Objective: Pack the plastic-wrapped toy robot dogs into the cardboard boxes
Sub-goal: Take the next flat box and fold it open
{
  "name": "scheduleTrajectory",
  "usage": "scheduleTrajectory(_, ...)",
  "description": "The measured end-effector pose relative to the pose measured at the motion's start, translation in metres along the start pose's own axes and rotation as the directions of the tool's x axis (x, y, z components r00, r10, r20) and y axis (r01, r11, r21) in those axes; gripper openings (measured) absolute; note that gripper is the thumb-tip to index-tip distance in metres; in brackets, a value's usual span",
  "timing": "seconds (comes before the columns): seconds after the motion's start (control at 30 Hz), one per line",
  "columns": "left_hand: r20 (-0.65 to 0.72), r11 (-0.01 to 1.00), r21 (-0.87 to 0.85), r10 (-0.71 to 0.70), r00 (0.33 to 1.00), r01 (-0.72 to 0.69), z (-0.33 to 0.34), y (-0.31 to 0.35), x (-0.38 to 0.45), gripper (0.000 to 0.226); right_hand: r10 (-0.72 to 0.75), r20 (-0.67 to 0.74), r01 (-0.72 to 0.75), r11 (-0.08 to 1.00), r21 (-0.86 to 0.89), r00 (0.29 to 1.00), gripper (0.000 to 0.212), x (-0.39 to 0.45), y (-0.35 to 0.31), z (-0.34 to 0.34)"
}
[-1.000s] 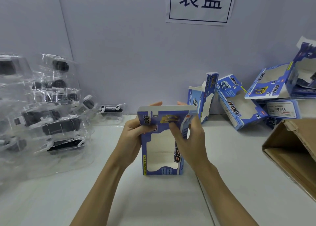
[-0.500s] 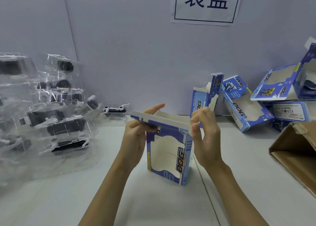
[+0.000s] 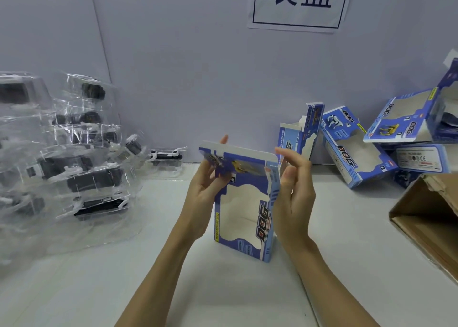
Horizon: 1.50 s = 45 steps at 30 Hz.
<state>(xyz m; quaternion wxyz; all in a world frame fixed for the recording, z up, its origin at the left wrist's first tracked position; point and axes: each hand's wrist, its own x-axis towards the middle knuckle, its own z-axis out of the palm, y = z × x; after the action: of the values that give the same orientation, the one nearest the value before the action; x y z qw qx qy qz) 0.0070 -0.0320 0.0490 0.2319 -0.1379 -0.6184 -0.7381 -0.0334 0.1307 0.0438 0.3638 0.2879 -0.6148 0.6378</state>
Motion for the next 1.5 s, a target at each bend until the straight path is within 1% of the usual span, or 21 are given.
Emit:
scheduleTrajectory(0.1,-0.039,0.993,0.114,0.010,0.999,-0.006,0.004,-0.001,-0.002,0.054,0.041,0.072,-0.045,0.997,0.063,0.997,0.027,-0.002,-0.004,0.001)
scheduleTrajectory(0.2,-0.010,0.982,0.188,-0.009,1.000,0.011,0.004,-0.004,-0.004,0.048,0.026,0.173,-0.030,0.999,0.022,0.985,0.032,-0.003,-0.003,-0.004)
scheduleTrajectory(0.3,-0.017,0.982,0.180,-0.060,0.998,0.062,0.005,-0.006,-0.005,0.044,0.081,0.159,-0.078,0.997,-0.024,0.984,0.042,-0.001,0.001,-0.003)
scheduleTrajectory(0.5,-0.064,0.987,0.149,-0.045,0.997,0.054,0.005,-0.008,-0.006,0.043,0.086,0.162,-0.091,0.996,0.022,0.983,0.030,0.004,0.003,-0.003)
scheduleTrajectory(0.63,-0.049,0.974,0.225,0.049,0.998,-0.037,0.000,-0.006,-0.004,0.048,0.151,0.089,-0.160,0.983,0.095,0.984,0.026,0.007,0.003,-0.002)
scheduleTrajectory(0.7,-0.120,0.940,0.325,0.152,0.981,-0.106,-0.001,-0.006,-0.002,0.043,0.154,0.083,-0.162,0.983,0.090,0.984,0.028,0.003,0.004,0.002)
scheduleTrajectory(0.77,-0.243,0.868,0.476,0.288,0.926,-0.144,-0.002,-0.009,-0.001,0.048,0.162,0.165,-0.169,0.985,0.033,0.973,0.035,-0.004,0.006,0.009)
scheduleTrajectory(0.83,-0.263,0.811,0.560,0.370,0.891,-0.172,0.002,-0.012,-0.003,0.050,0.203,0.343,-0.202,0.979,-0.039,0.917,0.047,-0.015,0.008,0.018)
scheduleTrajectory(0.87,-0.234,0.822,0.538,0.359,0.904,-0.187,0.005,-0.012,-0.005,0.050,0.234,0.423,-0.229,0.971,-0.063,0.876,0.060,-0.019,0.008,0.023)
scheduleTrajectory(0.93,-0.214,0.913,0.368,0.266,0.940,-0.174,0.010,-0.012,-0.006,0.055,0.297,0.494,-0.301,0.951,-0.074,0.817,0.089,-0.024,0.006,0.032)
scheduleTrajectory(0.97,-0.217,0.931,0.320,0.255,0.942,-0.178,0.010,-0.014,-0.004,0.050,0.336,0.474,-0.344,0.936,-0.072,0.814,0.099,-0.023,0.004,0.034)
scheduleTrajectory(1.03,-0.231,0.914,0.347,0.301,0.925,-0.210,0.009,-0.013,-0.001,0.039,0.411,0.351,-0.423,0.905,-0.047,0.841,0.106,-0.015,0.004,0.031)
scheduleTrajectory(1.1,-0.229,0.893,0.411,0.295,0.928,-0.183,0.005,-0.014,0.001,0.046,0.435,0.316,-0.462,0.887,0.011,0.843,0.102,-0.005,0.010,0.020)
scheduleTrajectory(1.17,-0.240,0.864,0.498,0.216,0.946,-0.071,-0.002,-0.019,0.001,0.068,0.417,0.422,-0.503,0.857,0.111,0.805,0.085,0.000,0.019,0.006)
scheduleTrajectory(1.2,-0.238,0.874,0.486,0.129,0.963,0.002,-0.006,-0.018,0.000,0.078,0.408,0.477,-0.540,0.822,0.178,0.778,0.076,0.002,0.021,0.000)
scheduleTrajectory(1.27,-0.190,0.953,0.277,-0.074,0.979,0.126,-0.014,-0.017,0.001,0.073,0.402,0.536,-0.608,0.740,0.287,0.743,0.066,0.004,0.024,-0.005)
scheduleTrajectory(1.3,-0.139,0.967,0.193,-0.140,0.980,0.165,-0.017,-0.019,0.001,0.063,0.422,0.528,-0.630,0.712,0.310,0.737,0.064,0.004,0.025,-0.004)
scheduleTrajectory(1.33,-0.114,0.968,0.195,-0.141,0.983,0.161,-0.020,-0.020,0.000,0.056,0.443,0.517,-0.646,0.693,0.321,0.733,0.065,0.005,0.025,-0.002)
scheduleTrajectory(1.4,-0.105,0.977,0.192,-0.075,0.992,0.094,-0.021,-0.024,-0.001,0.058,0.474,0.453,-0.629,0.719,0.296,0.755,0.072,0.003,0.024,0.005)
scheduleTrajectory(1.43,-0.129,0.979,0.192,-0.043,0.991,0.068,-0.020,-0.023,-0.001,0.065,0.474,0.389,-0.583,0.778,0.235,0.790,0.079,0.001,0.021,0.009)
scheduleTrajectory(1.5,-0.226,0.935,0.354,0.099,0.969,-0.013,-0.022,-0.024,0.000,0.078,0.364,0.263,-0.394,0.916,0.071,0.893,0.088,-0.001,0.009,0.014)
